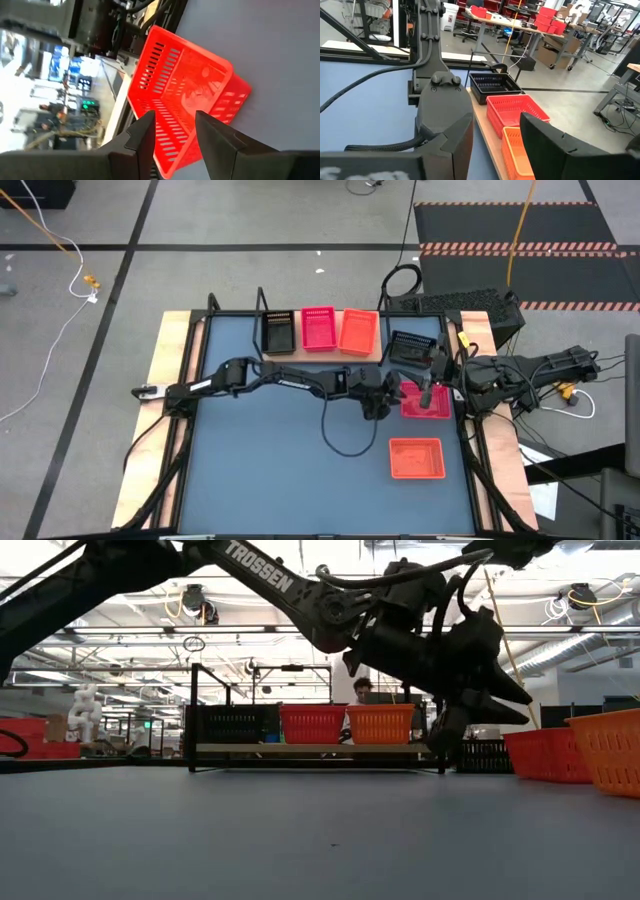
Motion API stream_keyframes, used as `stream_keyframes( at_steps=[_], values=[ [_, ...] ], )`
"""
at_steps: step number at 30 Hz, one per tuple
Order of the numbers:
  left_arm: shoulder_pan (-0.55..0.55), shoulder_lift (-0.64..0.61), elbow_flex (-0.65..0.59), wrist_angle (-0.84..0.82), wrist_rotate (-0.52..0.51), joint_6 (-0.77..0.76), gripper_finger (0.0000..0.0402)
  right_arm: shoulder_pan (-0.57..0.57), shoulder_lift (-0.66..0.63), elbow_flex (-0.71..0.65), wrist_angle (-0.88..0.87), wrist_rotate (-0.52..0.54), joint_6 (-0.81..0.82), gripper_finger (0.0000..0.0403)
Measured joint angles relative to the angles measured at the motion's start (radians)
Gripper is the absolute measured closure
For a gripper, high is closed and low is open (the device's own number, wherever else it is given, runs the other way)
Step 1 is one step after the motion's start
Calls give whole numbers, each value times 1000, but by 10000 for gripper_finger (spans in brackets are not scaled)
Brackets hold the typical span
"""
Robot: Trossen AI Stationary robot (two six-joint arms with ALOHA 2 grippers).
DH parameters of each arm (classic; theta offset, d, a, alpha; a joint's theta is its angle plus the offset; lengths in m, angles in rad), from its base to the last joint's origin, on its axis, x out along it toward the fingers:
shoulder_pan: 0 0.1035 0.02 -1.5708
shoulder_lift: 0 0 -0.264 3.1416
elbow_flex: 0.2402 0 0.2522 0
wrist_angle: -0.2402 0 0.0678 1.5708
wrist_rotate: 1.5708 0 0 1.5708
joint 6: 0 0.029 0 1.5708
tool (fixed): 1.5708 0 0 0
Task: Stack baskets on shelf by color
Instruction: Stack the black basket on top of the black basket on the shelf
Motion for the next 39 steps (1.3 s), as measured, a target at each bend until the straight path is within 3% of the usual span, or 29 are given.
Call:
stream_keyframes(
  at_steps=[5,10,15,20,22,24,29,30,32,34,39],
  values=[
    [-21,-30,-1,-73,-12,-67,261,0,0,0,0,0,0,248],
    [-50,-88,-1,-58,-145,2,261,0,0,0,0,0,-5,248],
    [19,-90,0,0,-160,-155,261,0,0,-1,28,1,-7,248],
    [70,-82,0,-51,-123,-287,261,0,0,-1,45,8,-8,248],
    [76,-79,-2,-88,-130,-311,261,0,0,-1,39,69,-12,248],
    [70,-87,-2,-117,-187,-317,261,0,0,-1,30,214,-16,248],
    [-12,-173,-2,-209,-521,-378,261,-2,0,-6,21,945,73,248],
    [-24,-196,-2,-229,-578,-387,261,-5,-4,-14,16,987,76,248],
    [-31,-249,-2,-294,-621,-431,261,-31,-21,-23,39,948,95,248],
    [-18,-306,-2,-351,-621,-493,261,-74,-21,-27,32,879,122,249],
    [58,-463,-1,-556,-602,-677,261,-209,-30,-32,-74,835,254,266]
  ],
)
